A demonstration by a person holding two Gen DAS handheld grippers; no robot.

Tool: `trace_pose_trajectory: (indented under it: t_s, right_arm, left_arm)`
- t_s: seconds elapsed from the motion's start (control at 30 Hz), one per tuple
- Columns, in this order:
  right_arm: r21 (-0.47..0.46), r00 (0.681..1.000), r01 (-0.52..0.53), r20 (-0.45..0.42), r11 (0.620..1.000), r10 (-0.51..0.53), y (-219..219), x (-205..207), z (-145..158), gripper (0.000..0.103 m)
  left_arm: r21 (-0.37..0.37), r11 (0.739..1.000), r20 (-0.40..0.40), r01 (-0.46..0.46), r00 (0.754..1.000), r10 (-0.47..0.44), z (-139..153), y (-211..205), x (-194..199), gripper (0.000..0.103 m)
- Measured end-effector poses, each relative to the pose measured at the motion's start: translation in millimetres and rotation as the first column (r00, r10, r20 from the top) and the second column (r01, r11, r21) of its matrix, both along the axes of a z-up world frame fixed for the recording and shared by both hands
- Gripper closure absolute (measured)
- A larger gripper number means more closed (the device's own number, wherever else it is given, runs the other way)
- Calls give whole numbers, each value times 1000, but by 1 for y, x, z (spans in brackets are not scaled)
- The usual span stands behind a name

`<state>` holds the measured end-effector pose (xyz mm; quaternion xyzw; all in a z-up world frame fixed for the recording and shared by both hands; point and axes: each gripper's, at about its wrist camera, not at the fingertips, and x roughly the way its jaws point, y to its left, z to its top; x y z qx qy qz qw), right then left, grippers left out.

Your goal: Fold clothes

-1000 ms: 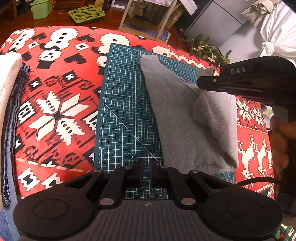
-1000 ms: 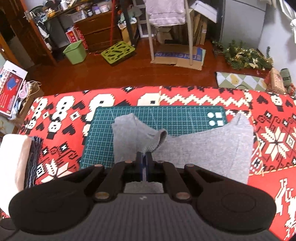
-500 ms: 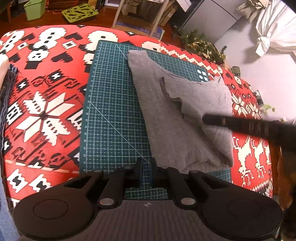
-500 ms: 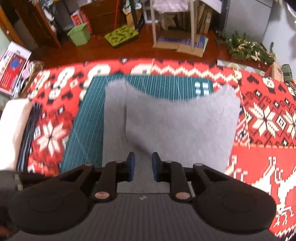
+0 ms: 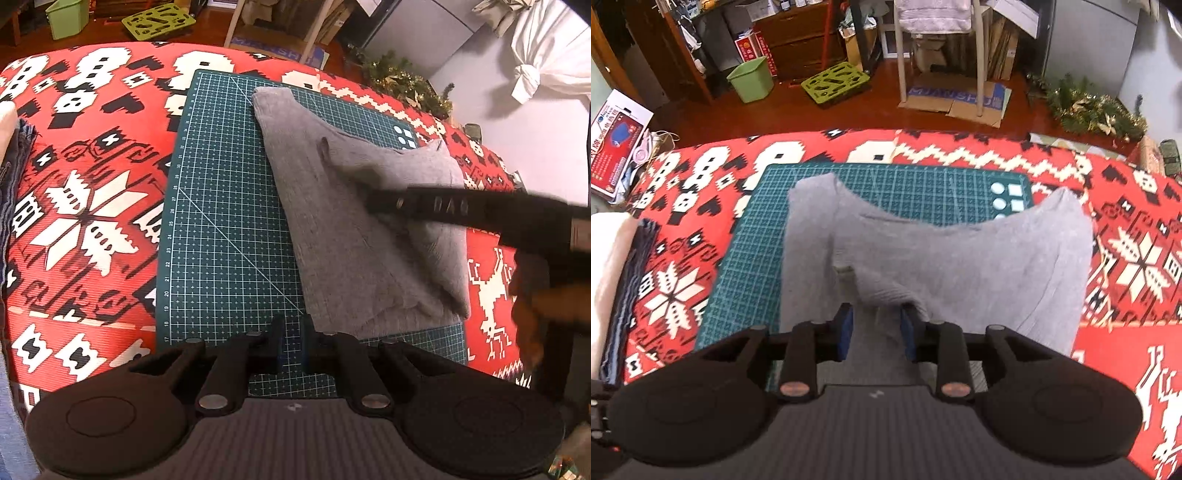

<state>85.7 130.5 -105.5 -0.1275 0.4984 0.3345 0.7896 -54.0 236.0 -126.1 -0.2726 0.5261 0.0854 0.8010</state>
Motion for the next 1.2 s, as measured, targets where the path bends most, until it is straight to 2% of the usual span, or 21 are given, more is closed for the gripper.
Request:
trace_pose_trajectory:
  t_s: [0.1,0.23,0.3,0.33,0.37,0.5,0.67,0.8,0.93,1.07,1.2]
  right_arm:
    - [-30,999,-38,-1,999,38,2,2,-9,64]
    - [-35,998,-61,6,997,62,2,-2,-18,65]
    - [-39,998,-51,20,998,52,0,-2,-19,74]
    - [-46,999,-44,29,998,45,0,-2,-19,90]
    - [-51,999,-38,37,998,40,-1,-2,-19,95]
    - [-14,999,-48,17,999,48,-10,-1,-4,99]
    - [59,978,-170,-115,984,176,-12,-7,16,98]
    - [15,958,-268,-99,963,268,-10,-21,11,96]
    - [29,968,-244,-57,969,245,-17,-33,15,74]
    - [27,970,-238,-50,971,239,-25,-46,21,74]
    - [0,963,-261,-75,965,260,-23,-57,10,75]
  left_arm:
    - [-3,1000,-2,1,1000,-1,-1,0,1,96]
    - [-6,1000,0,-3,1000,3,-2,0,2,96]
    - [-9,1000,-2,-5,1000,5,-3,-1,2,96]
    - [-11,1000,-4,-5,1000,5,-4,-2,2,96]
    - [-12,1000,-6,-4,1000,4,-4,-2,2,96]
    - [-12,1000,-5,2,1000,-2,-3,-2,1,96]
    - [-9,1000,1,-3,1000,3,-1,0,1,96]
    - [-5,1000,4,-6,1000,6,-2,2,1,96]
    - [-6,1000,1,-16,1000,16,-2,1,0,96]
    - [-14,1000,-8,-8,1000,8,-4,-3,-3,96]
    - [-16,1000,-9,9,1000,-10,-4,-6,-3,96]
